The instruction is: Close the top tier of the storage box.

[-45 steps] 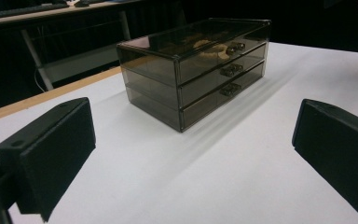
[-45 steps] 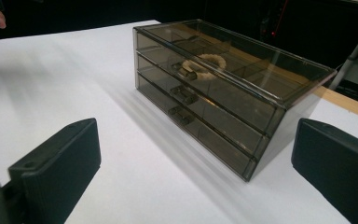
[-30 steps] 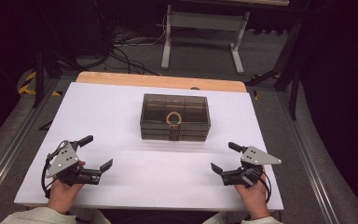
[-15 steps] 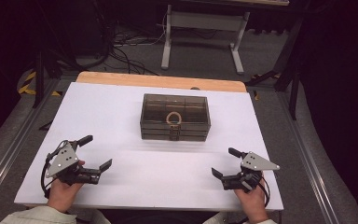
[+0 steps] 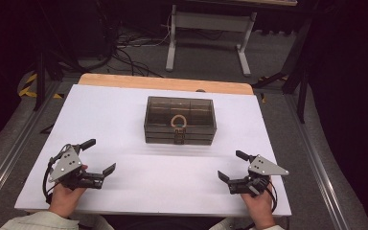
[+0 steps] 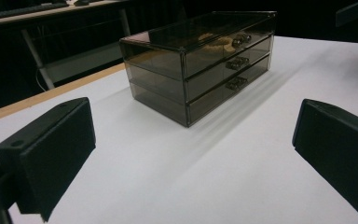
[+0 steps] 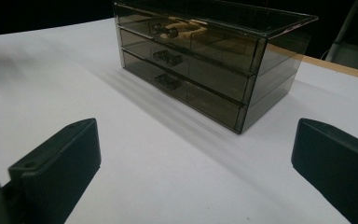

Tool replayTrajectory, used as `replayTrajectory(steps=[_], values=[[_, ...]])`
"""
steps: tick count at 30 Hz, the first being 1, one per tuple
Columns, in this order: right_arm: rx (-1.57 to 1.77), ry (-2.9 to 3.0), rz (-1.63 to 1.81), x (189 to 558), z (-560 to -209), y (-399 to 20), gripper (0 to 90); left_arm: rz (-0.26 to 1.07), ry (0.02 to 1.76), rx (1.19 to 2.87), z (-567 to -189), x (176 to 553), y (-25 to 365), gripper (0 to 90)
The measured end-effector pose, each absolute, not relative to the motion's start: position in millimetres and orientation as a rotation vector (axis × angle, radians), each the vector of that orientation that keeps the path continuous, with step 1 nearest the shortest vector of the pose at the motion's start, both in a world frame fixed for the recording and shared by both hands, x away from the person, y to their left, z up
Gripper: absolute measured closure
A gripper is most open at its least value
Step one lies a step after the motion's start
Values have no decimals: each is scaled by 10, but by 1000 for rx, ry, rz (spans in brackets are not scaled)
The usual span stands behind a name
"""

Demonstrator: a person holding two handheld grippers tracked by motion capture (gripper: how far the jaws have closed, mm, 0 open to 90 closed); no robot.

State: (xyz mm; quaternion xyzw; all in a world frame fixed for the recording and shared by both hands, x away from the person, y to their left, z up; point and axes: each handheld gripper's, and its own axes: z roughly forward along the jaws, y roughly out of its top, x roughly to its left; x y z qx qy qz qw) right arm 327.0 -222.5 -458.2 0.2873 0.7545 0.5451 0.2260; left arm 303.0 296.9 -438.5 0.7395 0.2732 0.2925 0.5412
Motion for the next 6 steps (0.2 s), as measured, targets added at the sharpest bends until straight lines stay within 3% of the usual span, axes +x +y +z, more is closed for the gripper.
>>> replayTrajectory(steps=[6], values=[[789,2076,1501,3265,-4576,-2226,18,684,663,1753,-4398,3037,2960,2]])
